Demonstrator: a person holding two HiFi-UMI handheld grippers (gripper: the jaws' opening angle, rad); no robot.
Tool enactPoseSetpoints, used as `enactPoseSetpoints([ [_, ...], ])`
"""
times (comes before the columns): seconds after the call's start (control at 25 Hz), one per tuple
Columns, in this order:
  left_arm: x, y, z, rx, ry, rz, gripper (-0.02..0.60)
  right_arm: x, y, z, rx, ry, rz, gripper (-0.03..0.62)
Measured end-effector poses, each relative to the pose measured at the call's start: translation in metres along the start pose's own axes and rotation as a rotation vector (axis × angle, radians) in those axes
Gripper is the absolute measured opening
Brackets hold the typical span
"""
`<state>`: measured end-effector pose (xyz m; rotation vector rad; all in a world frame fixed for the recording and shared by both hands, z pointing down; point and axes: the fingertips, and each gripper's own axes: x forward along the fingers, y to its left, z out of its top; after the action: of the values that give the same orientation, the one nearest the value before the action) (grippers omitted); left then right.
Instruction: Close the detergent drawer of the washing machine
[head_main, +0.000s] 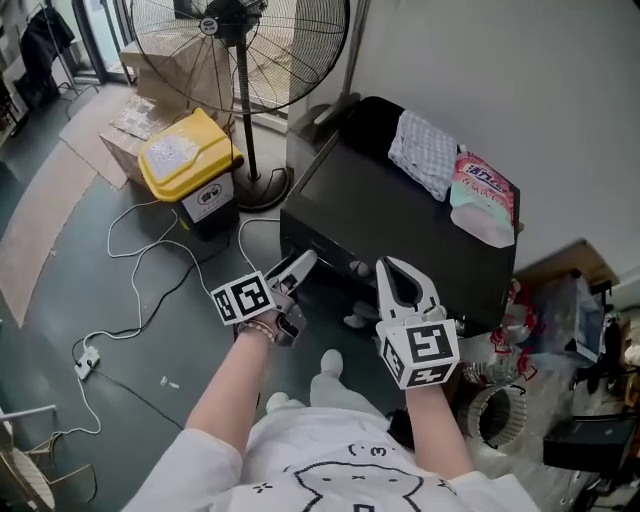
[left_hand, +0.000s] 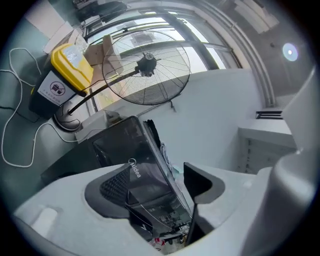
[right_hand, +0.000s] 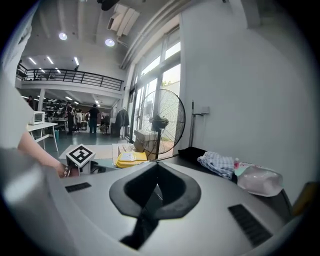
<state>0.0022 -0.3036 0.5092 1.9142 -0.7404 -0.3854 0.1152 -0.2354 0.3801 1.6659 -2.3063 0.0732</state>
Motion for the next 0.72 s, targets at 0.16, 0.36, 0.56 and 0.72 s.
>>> enactPoseSetpoints([
  [0.16, -0.015, -0.025, 0.002, 0.091, 0.041, -0.032, 0.325, -0.017, 0.014, 0.013, -0.032, -0.013, -0.024, 0.000],
  [0.36, -0.039, -0.046, 0.007, 0.243, 0.073, -0.038, 0.255, -0.038, 0.033, 0.026, -0.053, -0.033, -0.067, 0.000],
  [0.56, -0.068, -0.057, 0.015, 0.513, 0.076, 0.006, 0.171, -0.057, 0.046, 0.033, -0.104, -0.031, -0.105, 0.000],
  [0.72, -0.088, -0.067, 0.026, 0.694, 0.052, 0.047, 0.056, -0.068, 0.053, 0.042, -0.122, -0.044, -0.128, 0.000],
])
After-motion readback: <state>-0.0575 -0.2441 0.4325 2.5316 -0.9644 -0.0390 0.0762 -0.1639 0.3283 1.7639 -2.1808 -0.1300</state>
